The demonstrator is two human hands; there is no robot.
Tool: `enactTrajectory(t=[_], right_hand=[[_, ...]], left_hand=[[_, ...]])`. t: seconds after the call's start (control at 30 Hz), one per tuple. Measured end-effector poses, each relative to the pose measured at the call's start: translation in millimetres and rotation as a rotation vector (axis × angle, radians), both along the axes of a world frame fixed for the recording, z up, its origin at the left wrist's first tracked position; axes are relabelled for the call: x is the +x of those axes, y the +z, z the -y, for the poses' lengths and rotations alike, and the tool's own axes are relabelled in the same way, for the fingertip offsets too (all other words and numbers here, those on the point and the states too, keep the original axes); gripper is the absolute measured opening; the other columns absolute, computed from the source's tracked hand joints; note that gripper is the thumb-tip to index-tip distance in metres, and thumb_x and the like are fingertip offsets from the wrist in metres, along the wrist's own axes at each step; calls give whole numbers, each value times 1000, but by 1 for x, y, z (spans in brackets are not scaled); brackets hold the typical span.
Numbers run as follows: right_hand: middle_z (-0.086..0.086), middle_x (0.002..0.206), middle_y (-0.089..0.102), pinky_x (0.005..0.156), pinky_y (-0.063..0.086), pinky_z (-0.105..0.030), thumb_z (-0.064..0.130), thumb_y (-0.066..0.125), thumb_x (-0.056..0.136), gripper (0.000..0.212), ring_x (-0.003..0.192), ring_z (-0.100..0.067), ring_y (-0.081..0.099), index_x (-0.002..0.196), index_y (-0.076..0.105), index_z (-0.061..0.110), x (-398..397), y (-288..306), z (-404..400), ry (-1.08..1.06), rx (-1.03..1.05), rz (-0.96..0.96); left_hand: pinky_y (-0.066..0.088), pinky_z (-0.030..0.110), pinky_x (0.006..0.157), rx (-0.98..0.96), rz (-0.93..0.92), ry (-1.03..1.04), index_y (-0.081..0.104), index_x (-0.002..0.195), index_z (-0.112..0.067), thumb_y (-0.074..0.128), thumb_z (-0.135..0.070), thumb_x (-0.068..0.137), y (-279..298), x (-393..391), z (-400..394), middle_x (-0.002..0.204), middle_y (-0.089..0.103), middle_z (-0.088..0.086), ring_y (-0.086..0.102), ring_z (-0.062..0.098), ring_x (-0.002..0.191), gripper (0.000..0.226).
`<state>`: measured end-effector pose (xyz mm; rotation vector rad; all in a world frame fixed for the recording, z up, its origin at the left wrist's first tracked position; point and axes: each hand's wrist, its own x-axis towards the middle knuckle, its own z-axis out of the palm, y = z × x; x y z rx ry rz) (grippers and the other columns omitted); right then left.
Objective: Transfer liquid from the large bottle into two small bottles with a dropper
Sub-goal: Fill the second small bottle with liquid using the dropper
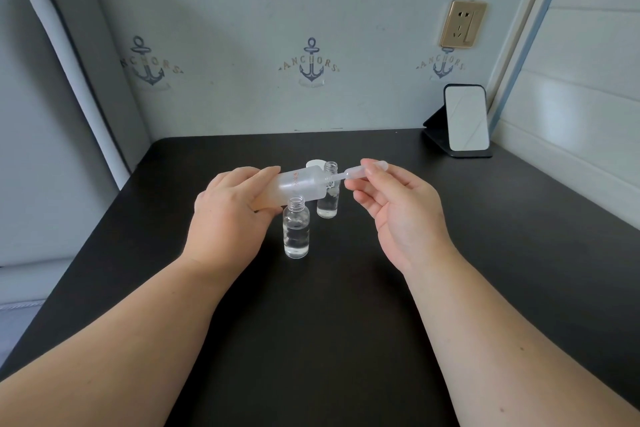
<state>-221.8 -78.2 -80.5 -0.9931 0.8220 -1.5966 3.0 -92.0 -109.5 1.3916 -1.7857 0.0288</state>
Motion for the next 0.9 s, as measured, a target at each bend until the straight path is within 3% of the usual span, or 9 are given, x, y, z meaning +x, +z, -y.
enactTrajectory(t=[0.33,0.63,0.8,0.9], right_hand=[[-10,90,77,73,57,-25,13,70,92,16,83,-22,74,80,81,13,-22,5,3,-56,21,128],[-5,87,75,72,56,-24,7,70,90,18,79,-18,73,75,79,11,-48,13,7,-174,70,330],[-6,100,71,75,56,-24,13,76,85,14,82,-19,72,72,79,9,-55,13,6,-193,46,400],[-3,95,72,74,55,-24,17,70,92,21,80,-16,70,74,76,8,-56,11,7,-174,5,408]], left_hand=[[45,55,96,40,-44,42,63,135,-30,78,-19,85,0,3,0,123,63,-9,53,26,116,53],[48,40,94,69,-127,52,63,133,-29,78,-19,84,4,7,-2,118,63,-11,56,19,110,52],[38,19,77,112,-206,59,61,122,-41,72,-31,86,6,10,-1,100,60,-19,53,2,93,39],[39,24,67,140,-275,41,60,107,-44,69,-37,86,7,10,-2,88,61,-19,57,1,86,24]])
